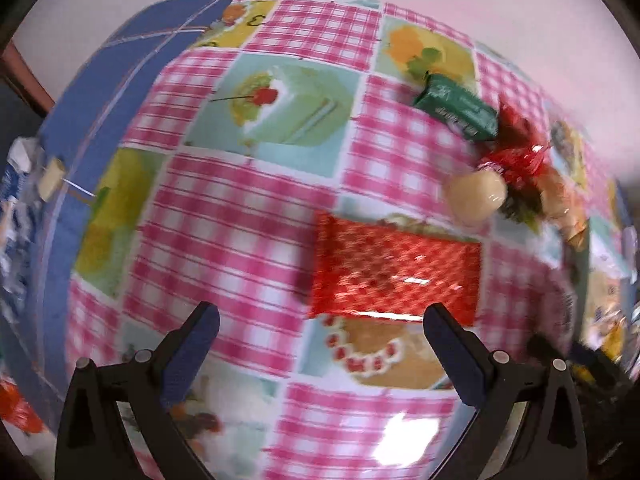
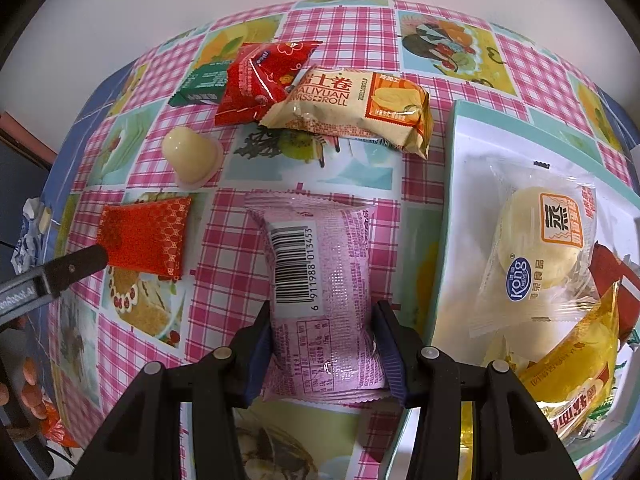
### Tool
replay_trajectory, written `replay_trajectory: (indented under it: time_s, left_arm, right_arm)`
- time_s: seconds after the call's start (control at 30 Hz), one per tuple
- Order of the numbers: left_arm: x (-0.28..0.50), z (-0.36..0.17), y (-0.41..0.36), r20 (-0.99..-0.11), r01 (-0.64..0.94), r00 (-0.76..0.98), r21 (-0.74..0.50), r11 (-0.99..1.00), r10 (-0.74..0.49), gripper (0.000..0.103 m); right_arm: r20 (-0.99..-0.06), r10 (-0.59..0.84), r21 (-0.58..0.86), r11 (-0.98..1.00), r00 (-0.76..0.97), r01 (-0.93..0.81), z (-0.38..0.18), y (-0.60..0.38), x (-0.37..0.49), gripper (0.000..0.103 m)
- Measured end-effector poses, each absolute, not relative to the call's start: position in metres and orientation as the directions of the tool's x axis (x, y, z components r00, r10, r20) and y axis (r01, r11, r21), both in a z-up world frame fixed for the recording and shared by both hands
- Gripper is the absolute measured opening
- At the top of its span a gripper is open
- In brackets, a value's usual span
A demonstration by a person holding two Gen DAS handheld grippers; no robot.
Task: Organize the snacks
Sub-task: 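Hold the pink pack in right tool while left tool straightens the red bar, then close the left tool on the red patterned bar and lift it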
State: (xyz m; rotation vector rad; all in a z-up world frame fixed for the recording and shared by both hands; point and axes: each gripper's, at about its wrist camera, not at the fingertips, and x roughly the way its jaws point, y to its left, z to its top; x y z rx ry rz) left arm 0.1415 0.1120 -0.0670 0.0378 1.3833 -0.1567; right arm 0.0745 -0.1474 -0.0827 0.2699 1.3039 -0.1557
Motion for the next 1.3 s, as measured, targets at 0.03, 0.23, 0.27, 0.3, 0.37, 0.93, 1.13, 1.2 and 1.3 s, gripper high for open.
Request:
replay_trajectory:
  time_s: [0.03,0.23,0.27,0.3,0.37,0.93,1.13,1.2,1.3]
  left_arm:
    - [0.146,-0.069,0.102,-0.979,0.116,0.179,-0.072,0.991,-0.093,0.102]
    - [0.165,-0.087,0.085,-0.966,-0.046,0.221,-0.145,0.988,-0.131,0.102]
    - [0.172,-0.09,0.076,-0.969,-0.049,0.223,-0.121,0.991,-0.107,0.102]
    - [0.176,-0.094,0.066,-0.971,-0.049,0.229,-0.088,0.995,-0.075,0.102]
    - [0.186,-0.098,0.049,-0.97,-0.047,0.24,-0.041,0.998,-0.028,0.102]
    - [0.186,-0.098,0.016,-0.963,0.076,0.225,0.166,0.983,0.145,0.102]
    - [0.183,-0.098,0.031,-0.977,0.029,0.193,0.101,0.994,0.093,0.102]
    - [0.182,-0.099,0.034,-0.98,0.013,0.186,0.072,0.997,0.068,0.102]
    - [0.183,-0.097,0.036,-0.98,0.031,0.188,0.07,0.997,0.063,0.101]
  right_arm:
    - [-0.965,0.039,0.11,0.958,0.26,0.265,-0.083,-0.148,0.075,0.051]
    - [-0.963,0.053,0.128,0.953,0.264,0.274,-0.082,-0.15,0.074,0.051]
    - [-0.963,0.055,0.131,0.952,0.265,0.277,-0.082,-0.151,0.073,0.051]
    - [-0.962,0.056,0.132,0.952,0.266,0.277,-0.082,-0.151,0.073,0.051]
    - [-0.962,0.055,0.131,0.952,0.266,0.278,-0.081,-0.151,0.073,0.051]
    - [-0.962,0.06,0.133,0.955,0.267,0.266,-0.082,-0.149,0.072,0.051]
    - [-0.963,0.049,0.12,0.958,0.266,0.259,-0.083,-0.148,0.072,0.051]
    - [-0.963,0.038,0.108,0.961,0.266,0.253,-0.084,-0.146,0.073,0.051]
    - [-0.964,0.006,0.072,0.969,0.265,0.238,-0.084,-0.139,0.074,0.051]
